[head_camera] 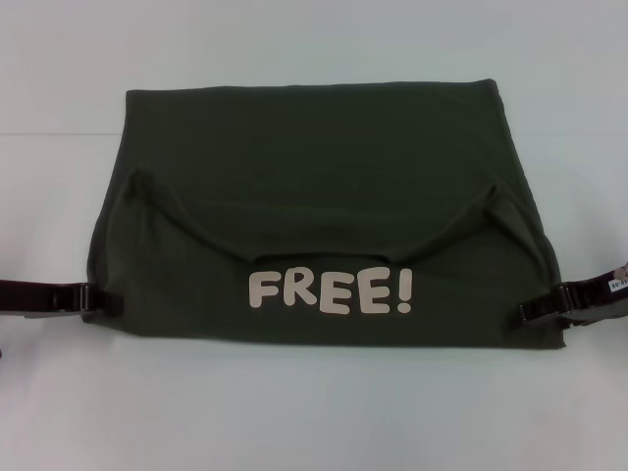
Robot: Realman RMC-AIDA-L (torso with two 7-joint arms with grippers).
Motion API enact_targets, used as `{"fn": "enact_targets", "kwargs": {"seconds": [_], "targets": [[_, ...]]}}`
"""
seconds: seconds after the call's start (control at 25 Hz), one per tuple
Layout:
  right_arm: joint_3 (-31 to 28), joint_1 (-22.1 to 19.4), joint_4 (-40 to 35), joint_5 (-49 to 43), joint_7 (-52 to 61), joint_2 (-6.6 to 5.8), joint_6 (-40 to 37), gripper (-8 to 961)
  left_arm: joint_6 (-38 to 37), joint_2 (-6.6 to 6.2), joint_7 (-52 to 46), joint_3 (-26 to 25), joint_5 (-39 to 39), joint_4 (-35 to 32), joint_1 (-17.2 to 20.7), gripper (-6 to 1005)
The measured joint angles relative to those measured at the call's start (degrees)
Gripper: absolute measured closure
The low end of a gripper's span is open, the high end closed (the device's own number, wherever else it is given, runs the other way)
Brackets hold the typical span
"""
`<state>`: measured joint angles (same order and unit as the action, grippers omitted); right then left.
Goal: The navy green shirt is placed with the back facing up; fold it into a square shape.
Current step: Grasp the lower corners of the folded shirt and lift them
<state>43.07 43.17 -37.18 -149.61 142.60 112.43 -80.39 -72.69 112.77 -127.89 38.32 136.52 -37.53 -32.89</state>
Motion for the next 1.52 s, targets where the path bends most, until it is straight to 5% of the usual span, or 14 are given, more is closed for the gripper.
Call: {"fn": "enact_targets", "kwargs": {"seconds": [0.4, 0.84, 0.92, 1.24, 1.52], "targets": [[2.62, -0.08, -0.21, -0.10, -0.34, -0.04, 0.32, 275, 0.00, -0.03, -0.08, -0.11, -0.13, 0.00, 0.04, 972], [2.73, 0.00, -0.20, -0.16, -0.04, -0.32, 0.34, 717, 0.00, -0.01, -0.08, -0.18, -0.26, 0.00, 0.08, 972], [2.74, 0.04, -0.20, -0.16, 0.00, -0.32, 0.27, 927, 0.00, -0.02, -0.08, -0.17, -0.32, 0.00, 0.06, 972], [2.52, 0.07, -0.42, -0.13, -0.26, -0.79, -0.79, 927, -0.44, -0.29, -0.16, -0.37, -0.40, 0.00, 0.02, 971], [2.21, -0.57, -0.68, 0.27, -3.10, -2.86, -7.51, 927, -6.54, -2.31, -1.47, -0.61, -0.30, 0.00, 0.02, 971]]}}
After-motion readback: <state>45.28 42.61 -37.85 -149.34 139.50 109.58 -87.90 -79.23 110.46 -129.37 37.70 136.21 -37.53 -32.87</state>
